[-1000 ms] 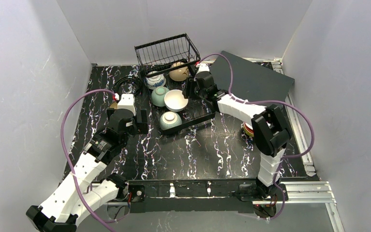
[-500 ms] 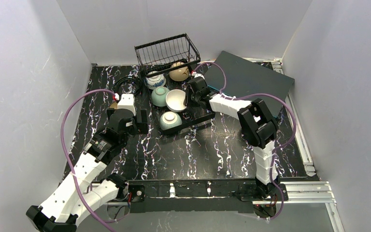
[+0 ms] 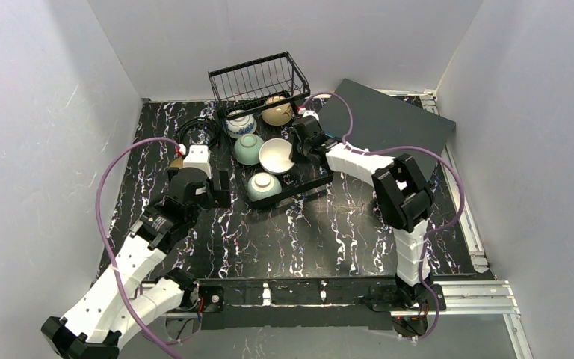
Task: Unload the bowls from the dish rack
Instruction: Pick up the bowl from the dish rack, then place the bowl with the bowl.
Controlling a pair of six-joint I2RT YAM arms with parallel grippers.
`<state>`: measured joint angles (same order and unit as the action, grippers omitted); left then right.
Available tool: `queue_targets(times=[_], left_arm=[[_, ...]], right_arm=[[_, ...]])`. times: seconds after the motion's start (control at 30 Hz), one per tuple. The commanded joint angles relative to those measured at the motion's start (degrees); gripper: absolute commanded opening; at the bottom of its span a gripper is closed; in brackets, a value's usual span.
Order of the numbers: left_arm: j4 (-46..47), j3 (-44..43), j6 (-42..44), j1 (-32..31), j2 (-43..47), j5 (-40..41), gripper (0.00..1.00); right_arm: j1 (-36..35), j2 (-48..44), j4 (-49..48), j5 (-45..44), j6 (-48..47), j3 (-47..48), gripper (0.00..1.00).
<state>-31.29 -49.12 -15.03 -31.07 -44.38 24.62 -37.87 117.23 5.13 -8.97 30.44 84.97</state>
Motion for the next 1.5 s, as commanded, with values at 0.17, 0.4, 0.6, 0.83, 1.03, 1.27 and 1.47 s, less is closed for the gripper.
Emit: queue_targets(times=[0.17, 0.4, 0.6, 0.83, 1.03, 1.27, 1.47], left_arm=[[-1.7, -4.5, -4.3, 0.3, -3.3, -6.6, 0.98], [-3.1, -8.1, -7.9, 0.3, -5.7, -12.7, 0.98], [-3.6, -10.6, -10.7, 0.3, -9.4, -16.7, 0.95], [-3.6, -11.9, -13.2, -0.2, -13.8, -18.8, 0.9], [-3.6, -12.0, -14.1, -1.5, -17.0, -18.0, 0.81], [-2.4, -10.4, -14.0, -5.7, -19.9, -13.6, 0.65], [-1.9, -9.4, -14.4, -8.4, -21.9, -7.8, 0.52]], right_arm=[[-0.8, -12.9, 4.4, -4.5, -4.8, -0.8, 0.01], [-4.7, -18.5, 10.4, -8.8, -8.1, -2.0, 0.01], [-9.8, -23.0, 12.3, -13.2, -8.8, -5.1, 0.01], [-16.1, -26.7, 11.3, -16.9, -7.2, -9.6, 0.01], [-20.0, -27.8, 10.0, -19.4, -5.6, -12.5, 0.01], [-22.3, -28.9, 7.4, -19.4, -4.7, -14.9, 0.01], [-23.0, -30.3, 5.8, -19.6, -4.4, -16.4, 0.01]])
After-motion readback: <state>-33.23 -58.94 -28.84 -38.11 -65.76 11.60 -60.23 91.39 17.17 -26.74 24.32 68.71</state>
